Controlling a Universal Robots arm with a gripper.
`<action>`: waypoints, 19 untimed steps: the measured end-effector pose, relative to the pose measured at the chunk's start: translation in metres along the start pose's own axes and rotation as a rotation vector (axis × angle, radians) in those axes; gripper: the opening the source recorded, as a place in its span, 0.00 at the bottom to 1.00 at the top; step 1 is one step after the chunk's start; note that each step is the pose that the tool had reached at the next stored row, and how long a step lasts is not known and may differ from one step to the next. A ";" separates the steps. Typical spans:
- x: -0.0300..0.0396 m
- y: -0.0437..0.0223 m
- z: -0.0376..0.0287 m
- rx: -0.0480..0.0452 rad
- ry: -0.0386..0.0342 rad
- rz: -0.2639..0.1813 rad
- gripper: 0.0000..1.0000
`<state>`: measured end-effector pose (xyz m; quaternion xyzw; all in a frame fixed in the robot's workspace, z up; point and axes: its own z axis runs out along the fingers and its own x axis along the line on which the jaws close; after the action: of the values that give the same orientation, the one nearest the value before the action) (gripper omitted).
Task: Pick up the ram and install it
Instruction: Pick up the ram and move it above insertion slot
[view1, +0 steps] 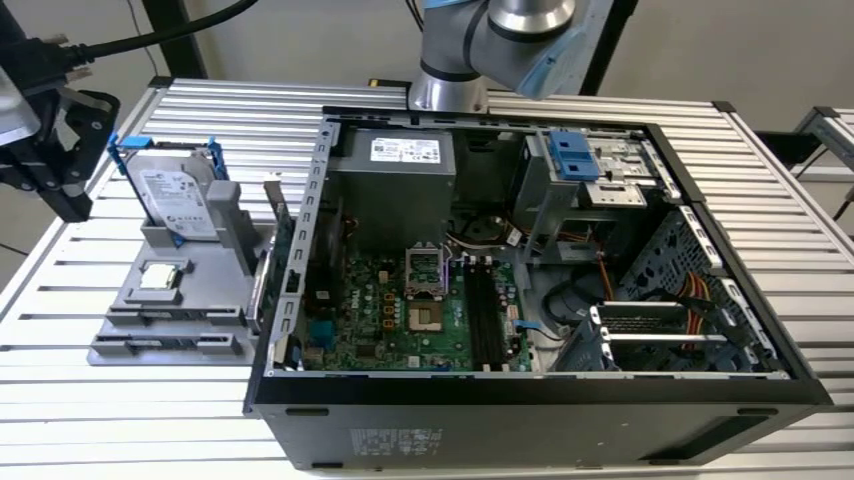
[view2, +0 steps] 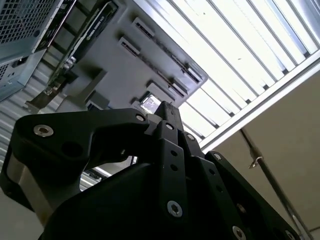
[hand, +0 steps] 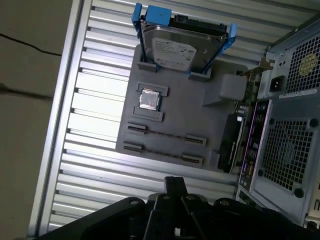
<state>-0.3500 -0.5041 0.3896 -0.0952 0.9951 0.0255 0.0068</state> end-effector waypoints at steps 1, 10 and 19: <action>0.0000 0.0000 0.0000 -0.0002 0.0004 -0.008 0.00; 0.0000 0.0000 0.0000 -0.0008 0.0026 -0.052 0.00; 0.0000 0.0000 0.0000 -0.0009 0.0030 -0.060 0.00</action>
<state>-0.3500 -0.5041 0.3896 -0.1248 0.9918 0.0256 0.0061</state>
